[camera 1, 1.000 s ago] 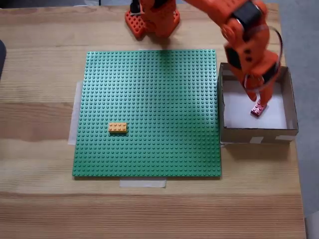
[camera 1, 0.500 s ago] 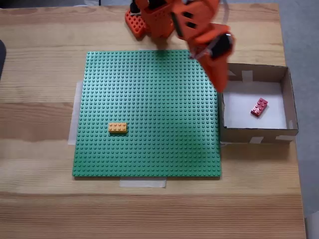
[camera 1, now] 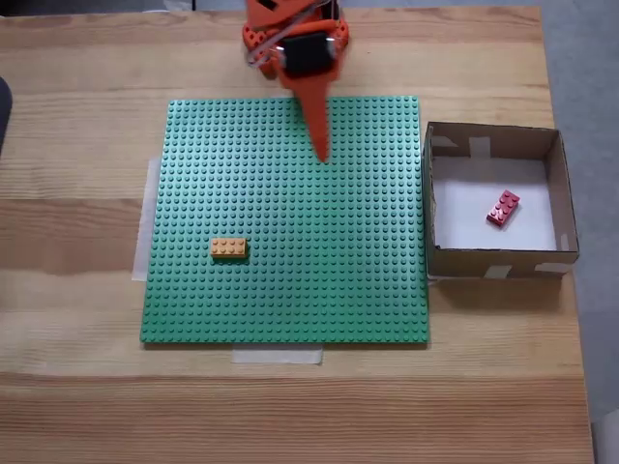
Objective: Pick the red lego block and put it in the box.
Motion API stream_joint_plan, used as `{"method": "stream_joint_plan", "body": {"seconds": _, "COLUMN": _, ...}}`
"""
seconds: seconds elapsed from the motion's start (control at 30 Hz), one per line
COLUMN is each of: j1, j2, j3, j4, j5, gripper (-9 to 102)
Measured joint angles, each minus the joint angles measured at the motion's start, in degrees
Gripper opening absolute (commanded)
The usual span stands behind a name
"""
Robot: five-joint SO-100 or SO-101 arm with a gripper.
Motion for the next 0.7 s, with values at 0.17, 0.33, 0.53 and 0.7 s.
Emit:
{"method": "stream_joint_plan", "body": {"seconds": 0.17, "j1": 6.42, "j2": 8.53, "j3": 9.76, "j4": -1.58, "j5": -0.88, "gripper": -1}}
{"method": "stream_joint_plan", "body": {"seconds": 0.33, "j1": 10.81, "j2": 16.08, "j3": 18.72, "j4": -2.64, "j5": -1.85, "gripper": -1}}
{"method": "stream_joint_plan", "body": {"seconds": 0.53, "j1": 12.74, "j2": 27.16, "j3": 29.18, "j4": -2.72, "j5": -2.37, "gripper": -1}}
{"method": "stream_joint_plan", "body": {"seconds": 0.7, "j1": 13.1, "j2": 34.19, "j3": 36.91, "j4": -2.55, "j5": -1.67, "gripper": -1}}
